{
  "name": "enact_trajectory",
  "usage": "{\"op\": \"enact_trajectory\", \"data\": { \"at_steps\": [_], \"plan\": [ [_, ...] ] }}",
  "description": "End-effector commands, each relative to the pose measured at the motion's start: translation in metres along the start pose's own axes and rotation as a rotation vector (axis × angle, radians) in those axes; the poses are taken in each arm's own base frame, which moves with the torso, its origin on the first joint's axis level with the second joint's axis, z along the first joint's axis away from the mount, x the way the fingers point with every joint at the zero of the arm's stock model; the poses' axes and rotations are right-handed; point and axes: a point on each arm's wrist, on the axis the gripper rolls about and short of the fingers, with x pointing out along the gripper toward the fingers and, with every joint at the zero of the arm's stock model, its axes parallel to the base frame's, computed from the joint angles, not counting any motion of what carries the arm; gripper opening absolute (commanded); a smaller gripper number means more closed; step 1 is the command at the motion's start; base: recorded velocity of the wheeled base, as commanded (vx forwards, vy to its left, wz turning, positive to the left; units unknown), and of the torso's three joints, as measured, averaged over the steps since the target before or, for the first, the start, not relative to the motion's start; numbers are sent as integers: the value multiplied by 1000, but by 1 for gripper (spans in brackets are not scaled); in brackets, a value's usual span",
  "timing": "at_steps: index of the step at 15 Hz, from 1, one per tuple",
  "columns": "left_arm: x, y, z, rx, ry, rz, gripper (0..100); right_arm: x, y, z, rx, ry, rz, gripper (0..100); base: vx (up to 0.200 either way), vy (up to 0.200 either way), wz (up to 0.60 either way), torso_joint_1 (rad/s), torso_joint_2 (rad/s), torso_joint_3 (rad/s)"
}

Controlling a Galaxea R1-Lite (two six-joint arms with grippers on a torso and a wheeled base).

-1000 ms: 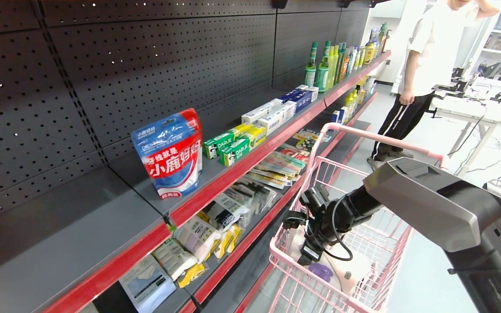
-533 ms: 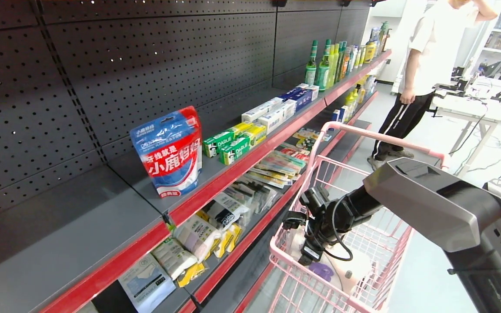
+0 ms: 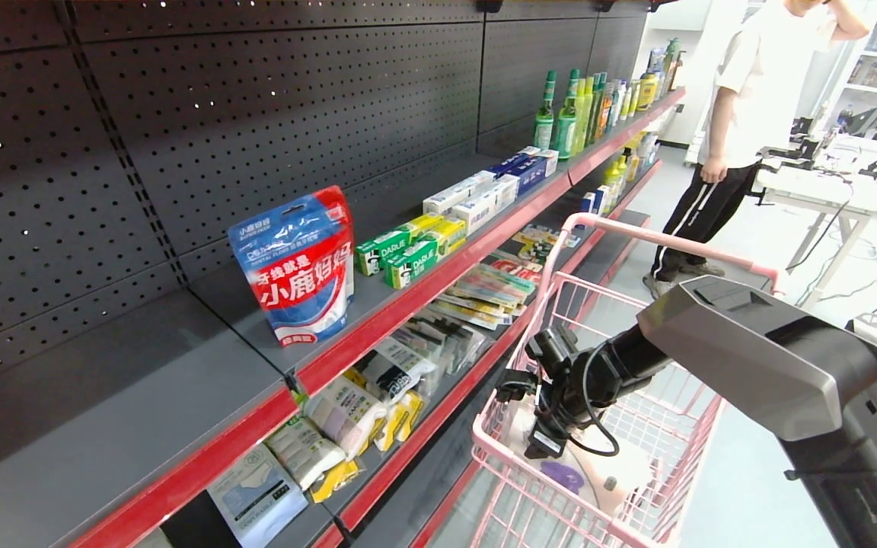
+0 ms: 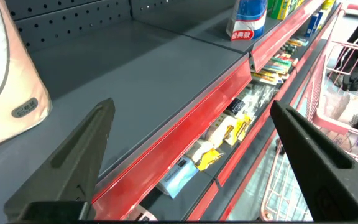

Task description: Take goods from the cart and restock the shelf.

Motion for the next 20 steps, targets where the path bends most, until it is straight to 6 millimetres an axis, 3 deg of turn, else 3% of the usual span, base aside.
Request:
{"op": "enact_trajectory", "data": {
  "at_steps": [1, 5, 8, 9, 16, 20],
  "plan": [
    [0, 0, 0, 0, 1, 0, 100, 2, 1, -1, 1, 7, 5, 0, 0, 0, 0, 0, 0, 0],
    [0, 0, 0, 0, 1, 0, 100, 2, 1, -4, 13, 19, 13, 0, 0, 0, 0, 0, 0, 0],
    [0, 0, 0, 0, 1, 0, 100, -13, -6, 0, 28, -1, -23, 0, 0, 0, 0, 0, 0, 0],
    [0, 0, 0, 0, 1, 0, 100, -37, -16, 4, 44, -22, -46, 0, 0, 0, 0, 0, 0, 0],
    [0, 0, 0, 0, 1, 0, 100, -142, -52, 1, 138, -152, -200, 0, 0, 0, 0, 0, 0, 0],
    [0, 0, 0, 0, 1, 0, 100, -253, -48, -37, 259, -271, -351, 0, 0, 0, 0, 0, 0, 0]
  ]
}}
